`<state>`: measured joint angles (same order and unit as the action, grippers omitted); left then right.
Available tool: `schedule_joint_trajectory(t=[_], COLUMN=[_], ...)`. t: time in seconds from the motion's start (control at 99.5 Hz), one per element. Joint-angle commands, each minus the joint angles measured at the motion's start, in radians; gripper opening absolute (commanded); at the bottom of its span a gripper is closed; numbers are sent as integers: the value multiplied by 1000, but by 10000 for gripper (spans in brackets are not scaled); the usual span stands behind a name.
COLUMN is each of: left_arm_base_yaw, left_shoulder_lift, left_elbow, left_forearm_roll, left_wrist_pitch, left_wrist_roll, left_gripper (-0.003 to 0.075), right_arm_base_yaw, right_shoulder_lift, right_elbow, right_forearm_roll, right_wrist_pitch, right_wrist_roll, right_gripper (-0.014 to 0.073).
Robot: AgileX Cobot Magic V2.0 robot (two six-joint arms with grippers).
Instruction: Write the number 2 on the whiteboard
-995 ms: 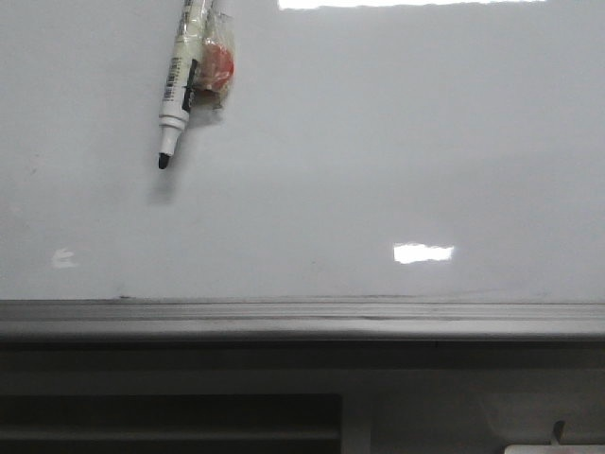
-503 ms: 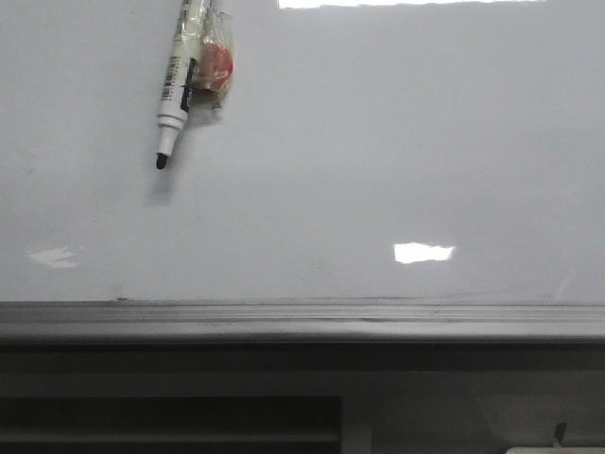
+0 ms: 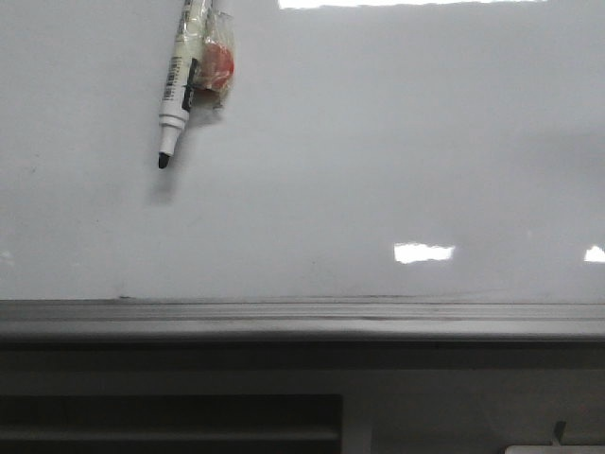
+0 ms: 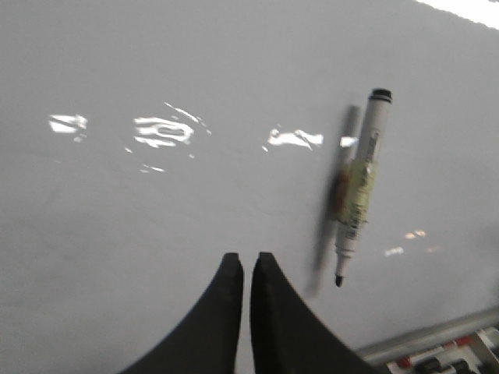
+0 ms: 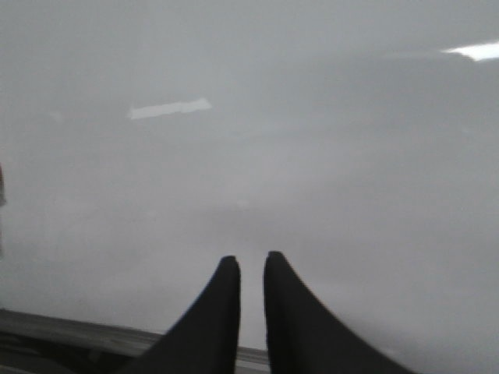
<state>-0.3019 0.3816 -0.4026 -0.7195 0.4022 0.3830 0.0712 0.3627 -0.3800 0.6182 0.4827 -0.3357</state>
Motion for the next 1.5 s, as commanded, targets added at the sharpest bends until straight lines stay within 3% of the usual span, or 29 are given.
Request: schedule_joint_trajectory(t=[0.0,0.111,0.161,0.221,0.513,0.955,1.096,1.247,1.377,1.488], left_arm_base_yaw=[-72,-167,-210,-260,-468,-479,-479,-479,-486,-504], left_shoulder_lift=[72,149,186,236,495,749,766,764,752,736], left_elbow=[-40,-53,-64,-78,-167,-300,-300,-300,-304,-331], left_forearm_roll=[-87,-150,-158,-158,-116,-36,-33,-29,-11,107], left_wrist_pitch=[-82,-148,-179,-213,-447,-449,-446,-449,-435,-334], left_wrist_roll=[43,77,91,93,95,95,95,97,97,100], left_gripper=[107,346,426,449,367,361,228,-20,-20,-20], right_arm_base_yaw=[17,18,18,18,18,18,18,18,18,18], right_shoulder_lift=[18,18,18,18,18,18,18,18,18,23], right_elbow=[-46,-48,-48,-48,-48,-48,-48,-48,-48,-59], right_forearm_roll=[8,21,25,29,36,38,38,38,40,73], right_wrist_pitch=[-39,-37,-37,-37,-37,-37,-37,-37,-32,23], right_wrist_roll=[-22,-22,-22,-22,-22,-22,-22,-22,-22,-35], right_gripper=[224,419,428,419,413,413,413,413,413,413])
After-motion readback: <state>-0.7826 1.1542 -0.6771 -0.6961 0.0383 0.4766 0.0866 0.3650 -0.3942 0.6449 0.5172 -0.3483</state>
